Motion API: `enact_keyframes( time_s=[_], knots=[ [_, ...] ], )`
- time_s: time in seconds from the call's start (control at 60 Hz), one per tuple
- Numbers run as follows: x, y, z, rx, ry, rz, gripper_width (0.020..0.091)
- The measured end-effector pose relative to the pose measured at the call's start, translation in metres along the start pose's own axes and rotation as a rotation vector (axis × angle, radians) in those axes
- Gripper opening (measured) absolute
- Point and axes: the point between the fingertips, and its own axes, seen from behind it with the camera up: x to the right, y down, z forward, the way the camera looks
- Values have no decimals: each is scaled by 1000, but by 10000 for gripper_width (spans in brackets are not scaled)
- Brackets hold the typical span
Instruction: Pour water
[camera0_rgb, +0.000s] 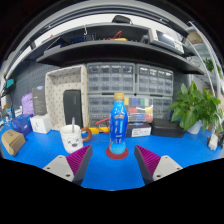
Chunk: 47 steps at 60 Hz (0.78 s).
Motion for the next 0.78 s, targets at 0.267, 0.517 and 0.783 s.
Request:
enact_keyframes(
  time_s=[0.267, 0.517, 0.783],
  knots=[
    [-13, 5, -43, -23, 12, -17, 867],
    [-8, -19, -70, 23, 25, 8, 866],
    [-6, -31, -88, 55, 26, 24, 868]
  ],
)
